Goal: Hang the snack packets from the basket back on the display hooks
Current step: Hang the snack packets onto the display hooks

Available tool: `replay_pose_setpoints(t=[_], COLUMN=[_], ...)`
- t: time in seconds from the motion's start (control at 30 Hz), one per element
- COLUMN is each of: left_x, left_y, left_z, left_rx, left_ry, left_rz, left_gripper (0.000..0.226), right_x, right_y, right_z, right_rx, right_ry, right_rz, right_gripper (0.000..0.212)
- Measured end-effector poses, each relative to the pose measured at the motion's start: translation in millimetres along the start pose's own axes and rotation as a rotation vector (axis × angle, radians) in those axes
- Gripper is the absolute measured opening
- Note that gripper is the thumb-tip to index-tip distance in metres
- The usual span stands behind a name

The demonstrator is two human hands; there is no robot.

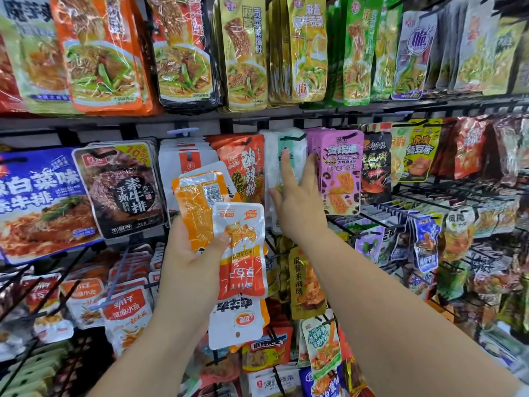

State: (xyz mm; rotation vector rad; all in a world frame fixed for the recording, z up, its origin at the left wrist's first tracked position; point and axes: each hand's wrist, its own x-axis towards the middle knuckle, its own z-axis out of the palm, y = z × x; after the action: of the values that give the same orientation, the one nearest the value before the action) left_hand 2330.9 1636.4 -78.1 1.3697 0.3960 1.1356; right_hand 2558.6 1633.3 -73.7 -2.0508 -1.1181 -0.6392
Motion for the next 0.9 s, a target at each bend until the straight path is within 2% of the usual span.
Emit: replay_pose_setpoints(t=[0.13,0.27,0.4,0.43,0.5,0.53,0.6,0.73,0.9], left_x=[-5,-17,-36,-41,-56,-64,-82,-115,-145], left_y=[-1,0,0,0,1,0,1,-3,-10], left_z=[-3,-4,-6,-6,-4,-3,0,0,-19], left_rx=[-0.012,-0.003,0.001,0.011,0.046,0.066,0.091,0.093,0.121], left_ry=[0.008,0.002,0.016,0.022,0.044,0.056,0.073,0.095,0.058], left_rz=[-0.033,-0.026,-0.053,-0.063,-0.077,-0.083,-0.096,-0.113,-0.169], left_gripper=[0.036,0.039,0.038,0.037,0.035,0.035,0.036,0.033,0.040], right_x=[-14,-53,-108,-121,-146,-157,-176,-207,-236], right_y=[3,-7,-32,-39,-51,-54,-55,-51,-57], right_z=[-13,-37,-75,-83,-100,-104,-108,-108,-96], right_rx=[0.134,0.162,0.434,0.559,0.855,0.948,1.001,1.144,1.145], right_ry=[-0.047,-0.084,-0.039,-0.098,-0.334,-0.437,-0.511,-0.504,-0.362], right_rz=[0.013,0.024,0.085,0.136,0.232,0.249,0.259,0.387,0.570], right_gripper=[0.071,0.067,0.048,0.051,0.063,0.060,0.046,0.040,0.036])
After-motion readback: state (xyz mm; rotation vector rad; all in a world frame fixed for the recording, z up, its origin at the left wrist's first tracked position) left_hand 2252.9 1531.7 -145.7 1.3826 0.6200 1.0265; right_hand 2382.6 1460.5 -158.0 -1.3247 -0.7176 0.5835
